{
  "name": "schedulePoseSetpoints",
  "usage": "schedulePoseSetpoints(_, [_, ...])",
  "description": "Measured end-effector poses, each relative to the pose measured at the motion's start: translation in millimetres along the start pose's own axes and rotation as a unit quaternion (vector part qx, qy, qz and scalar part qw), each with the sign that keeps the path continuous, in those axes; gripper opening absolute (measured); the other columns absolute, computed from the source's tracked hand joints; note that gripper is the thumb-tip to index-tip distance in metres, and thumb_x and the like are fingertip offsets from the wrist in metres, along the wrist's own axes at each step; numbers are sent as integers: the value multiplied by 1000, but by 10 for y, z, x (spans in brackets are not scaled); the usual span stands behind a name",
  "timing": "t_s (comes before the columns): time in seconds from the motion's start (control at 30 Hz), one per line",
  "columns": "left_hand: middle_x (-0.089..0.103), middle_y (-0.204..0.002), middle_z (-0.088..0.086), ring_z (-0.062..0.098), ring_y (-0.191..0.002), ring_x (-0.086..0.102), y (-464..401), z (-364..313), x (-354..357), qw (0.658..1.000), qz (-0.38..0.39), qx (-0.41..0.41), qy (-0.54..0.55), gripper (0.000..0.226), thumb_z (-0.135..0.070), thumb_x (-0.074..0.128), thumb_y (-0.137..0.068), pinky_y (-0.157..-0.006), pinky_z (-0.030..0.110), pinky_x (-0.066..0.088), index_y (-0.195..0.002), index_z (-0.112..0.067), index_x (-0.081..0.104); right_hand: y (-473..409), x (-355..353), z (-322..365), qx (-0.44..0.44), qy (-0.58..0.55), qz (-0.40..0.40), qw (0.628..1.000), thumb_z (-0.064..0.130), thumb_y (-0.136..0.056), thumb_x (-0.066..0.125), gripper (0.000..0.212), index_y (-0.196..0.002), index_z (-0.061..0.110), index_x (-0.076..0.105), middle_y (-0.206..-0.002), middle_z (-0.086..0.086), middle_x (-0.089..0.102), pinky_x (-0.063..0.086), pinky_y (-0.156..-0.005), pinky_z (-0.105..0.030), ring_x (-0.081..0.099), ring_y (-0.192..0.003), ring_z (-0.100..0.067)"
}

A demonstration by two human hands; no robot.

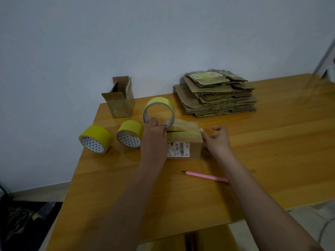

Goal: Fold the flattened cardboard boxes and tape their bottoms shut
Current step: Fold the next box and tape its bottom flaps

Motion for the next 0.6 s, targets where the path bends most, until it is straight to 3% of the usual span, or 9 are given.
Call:
schedulePoseSetpoints(0.1, [52, -83, 13, 30, -82, 55, 15, -7, 15, 1000, 6, 15, -2, 7, 6, 64, -86, -64, 29, 37, -88, 7, 71, 224, -201, 266, -213, 35, -102, 971, 21, -92, 65, 20, -111, 18, 62, -97, 1, 58, 45, -72, -14, 58, -93, -15])
schedulePoseSetpoints(0.17, [52, -84, 14, 30, -83, 55, 12, -18, 11, 999, 9, 33, 2, 8, 4, 64, -87, -67, 30, 38, -90, 7, 71, 462, -95, 448, -336, 13, -59, 940, 21, -100, 52, 20, -111, 15, 68, -107, 2, 64, 45, -81, -14, 58, -103, -9])
schedulePoseSetpoints(0.23, [54, -88, 13, 28, -86, 55, 24, -11, 9, 999, 19, 37, 16, 13, -1, 63, -89, -72, 29, 40, -98, 6, 70, 564, 140, 436, -369, 55, 29, 927, 30, -102, 46, 34, -123, 13, 66, -129, -1, 62, 43, -100, -22, 52, -125, -8])
schedulePoseSetpoints(0.3, [60, -95, 13, 26, -92, 57, 77, -17, -56, 998, 9, 48, 45, 19, -10, 63, -91, -81, 25, 43, -103, 3, 71, 565, 247, 377, -382, 110, 66, 915, 38, -98, 48, 45, -133, 11, 58, -144, -1, 49, 33, -113, -26, 39, -139, -10])
schedulePoseSetpoints(0.43, [57, -102, 15, 10, -101, 50, 352, -26, -383, 978, -154, 62, 122, 12, -6, 64, -88, -88, 15, 44, -96, 3, 69, 496, 209, 372, -390, 138, 90, 906, 43, -93, 51, 54, -136, 12, 54, -148, 0, 44, 26, -115, -22, 34, -141, -9])
schedulePoseSetpoints(0.53, [46, -98, 12, 10, -92, 41, 478, 221, -475, 947, -241, -88, 194, 22, -5, 74, -81, -82, 12, 41, -93, -4, 55, 458, 174, 413, -404, 132, 87, 901, 27, -96, 58, 42, -134, 9, 56, -146, -3, 47, 27, -115, -22, 34, -139, -8])
schedulePoseSetpoints(0.6, [45, -100, 2, 10, -86, 48, 451, 433, -329, 910, -190, -239, 279, 31, -12, 73, -85, -73, 12, 45, -103, -10, 49, 428, 154, 436, -407, 134, 89, 899, 22, -96, 59, 40, -133, 9, 57, -145, -3, 49, 24, -112, -12, 34, -137, -4])
Point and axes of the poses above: each hand's wrist, its own y-axis away from the middle knuckle, its own x-axis out of the palm, z = x × y, the point moved 8 cm from there along -y, towards the middle knuckle
